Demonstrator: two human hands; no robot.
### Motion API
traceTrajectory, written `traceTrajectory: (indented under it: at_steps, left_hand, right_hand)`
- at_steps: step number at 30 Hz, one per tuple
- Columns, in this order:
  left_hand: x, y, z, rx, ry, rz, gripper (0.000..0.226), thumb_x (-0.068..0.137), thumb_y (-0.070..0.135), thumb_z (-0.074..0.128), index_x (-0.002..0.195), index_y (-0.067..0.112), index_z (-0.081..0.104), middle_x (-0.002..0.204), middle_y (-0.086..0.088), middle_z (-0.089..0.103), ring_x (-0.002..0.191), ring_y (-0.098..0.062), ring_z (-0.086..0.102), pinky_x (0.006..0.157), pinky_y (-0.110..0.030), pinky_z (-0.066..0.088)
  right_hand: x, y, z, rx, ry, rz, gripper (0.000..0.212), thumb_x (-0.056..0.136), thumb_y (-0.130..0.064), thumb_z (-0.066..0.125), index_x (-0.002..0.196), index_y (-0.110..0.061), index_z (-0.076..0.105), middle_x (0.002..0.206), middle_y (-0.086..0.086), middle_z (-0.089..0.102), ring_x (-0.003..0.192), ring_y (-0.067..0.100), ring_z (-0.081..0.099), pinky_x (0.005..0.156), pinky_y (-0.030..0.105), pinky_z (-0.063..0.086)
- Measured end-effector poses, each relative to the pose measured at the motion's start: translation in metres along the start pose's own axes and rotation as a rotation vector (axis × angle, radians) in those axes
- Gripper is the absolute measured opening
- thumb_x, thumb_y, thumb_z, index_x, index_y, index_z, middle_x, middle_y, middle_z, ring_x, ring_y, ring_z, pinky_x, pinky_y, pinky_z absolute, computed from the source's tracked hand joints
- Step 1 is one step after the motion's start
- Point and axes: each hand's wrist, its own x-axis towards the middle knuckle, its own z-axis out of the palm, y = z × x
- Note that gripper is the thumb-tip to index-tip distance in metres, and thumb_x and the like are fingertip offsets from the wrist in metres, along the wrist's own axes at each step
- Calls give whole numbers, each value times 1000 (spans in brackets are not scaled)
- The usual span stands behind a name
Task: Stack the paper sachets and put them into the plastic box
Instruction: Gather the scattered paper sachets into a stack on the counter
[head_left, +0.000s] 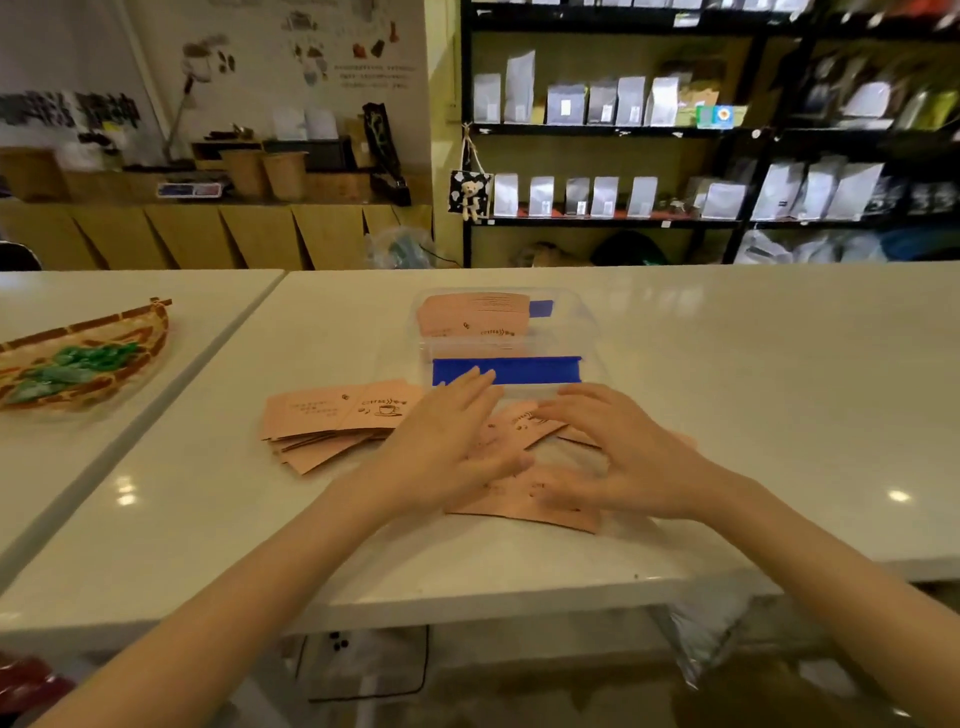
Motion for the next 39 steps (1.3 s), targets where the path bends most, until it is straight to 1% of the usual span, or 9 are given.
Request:
traceTrajectory:
  at_steps: [4,10,16,20,25,29,32,35,39]
  left_hand:
    - [9,0,10,366,-3,-9,82,77,72,19,135,16,39,155,-3,14,143,-16,-5,112,-39,-12]
    - [8,-1,10,436,-21,-96,78,77,71,25,120,13,55,148,-4,34,143,-19,5,113,-43,-8]
    - [11,0,9,357,4,-106,64,77,66,37,107,15,63,138,0,46,140,-17,17,114,-43,-5]
    - [12,-1,4,298,55,-119,66,73,65,46,114,15,59,135,2,48,137,-15,24,114,-42,-3]
    - [7,-15,-24,129,143,-130,62,70,59,58,118,19,57,135,5,48,132,-12,31,114,-41,8]
    - [-7,-40,-52,-167,195,-163,62,64,47,71,118,19,58,136,8,47,132,-8,30,106,-28,23]
    - [-17,-61,-67,-162,240,-217,64,61,47,74,117,21,58,136,10,47,133,-8,29,108,-31,21]
    - [-27,-80,-74,-153,273,-304,68,60,44,75,120,21,55,139,8,45,135,-11,28,111,-37,19]
    - [-41,-97,-73,-178,260,-372,71,60,45,75,123,20,53,140,8,42,134,-13,28,111,-38,21]
  right_hand:
    - [-18,5,11,-92,-47,27,82,63,-75,50,131,-32,41,148,-13,29,138,6,13,110,25,6]
    - [-25,3,16,-73,-15,67,67,69,-70,51,126,-34,49,148,-16,30,138,4,10,110,27,8]
    - [-22,6,18,-28,-13,83,64,67,-68,53,122,-33,53,144,-15,36,137,5,15,113,32,14]
    - [-17,7,15,-9,0,58,64,64,-65,59,117,-30,57,141,-13,40,135,6,19,113,31,18]
    - [-14,5,-12,95,41,34,57,60,-54,64,113,-33,57,130,-21,39,121,-6,17,105,20,19]
    - [1,-1,-28,187,32,9,53,55,-47,70,107,-36,60,120,-32,35,115,-11,21,94,7,22]
    - [19,-7,-30,219,36,-52,52,55,-46,72,104,-41,59,116,-43,30,111,-25,18,88,2,20]
    - [38,-15,-31,277,59,-87,50,56,-46,72,104,-45,57,115,-43,33,108,-29,20,87,5,24]
    - [68,-35,-19,386,206,-106,45,64,-35,77,105,-36,58,110,-39,37,106,-19,31,85,3,28]
